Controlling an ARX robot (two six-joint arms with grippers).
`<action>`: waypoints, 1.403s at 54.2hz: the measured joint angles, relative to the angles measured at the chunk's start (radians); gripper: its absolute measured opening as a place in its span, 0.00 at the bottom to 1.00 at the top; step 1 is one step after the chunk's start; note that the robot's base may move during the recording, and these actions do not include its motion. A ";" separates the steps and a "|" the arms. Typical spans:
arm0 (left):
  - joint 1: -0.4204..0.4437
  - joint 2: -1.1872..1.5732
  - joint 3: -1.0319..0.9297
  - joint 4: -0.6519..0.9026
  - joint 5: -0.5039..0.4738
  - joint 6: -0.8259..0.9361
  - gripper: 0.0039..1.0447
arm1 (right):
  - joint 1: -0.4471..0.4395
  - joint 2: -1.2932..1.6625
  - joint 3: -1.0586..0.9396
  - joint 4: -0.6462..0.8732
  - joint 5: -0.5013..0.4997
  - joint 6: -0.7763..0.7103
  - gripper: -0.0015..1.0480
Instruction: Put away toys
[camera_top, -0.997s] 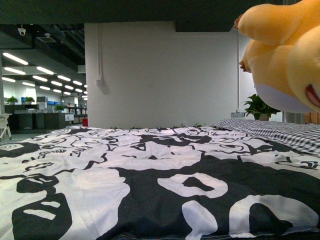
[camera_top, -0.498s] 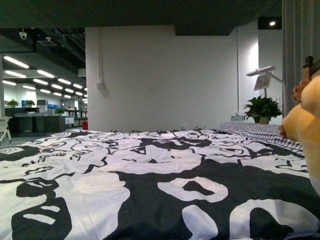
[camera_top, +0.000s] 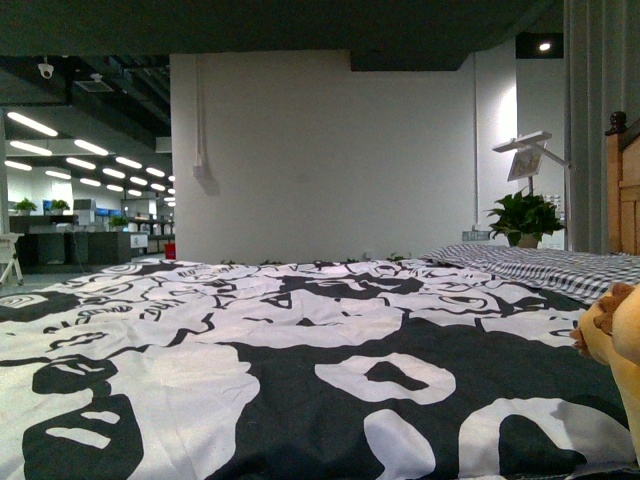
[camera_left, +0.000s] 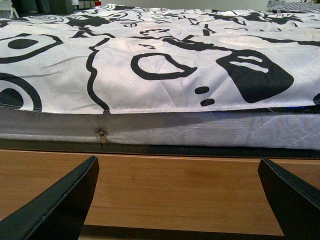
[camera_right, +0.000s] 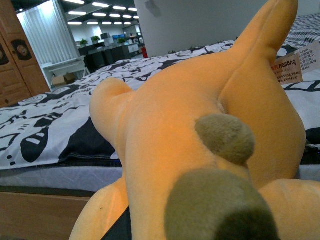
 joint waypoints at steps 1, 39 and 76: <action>0.000 0.000 0.000 0.000 0.000 0.000 0.95 | 0.000 0.000 0.000 0.000 0.000 0.000 0.19; 0.000 0.000 0.000 0.000 0.000 0.000 0.95 | 0.003 0.000 0.000 0.002 0.003 -0.001 0.19; 0.000 0.000 0.000 0.000 0.000 0.000 0.95 | 0.003 -0.002 0.000 0.003 0.002 -0.003 0.19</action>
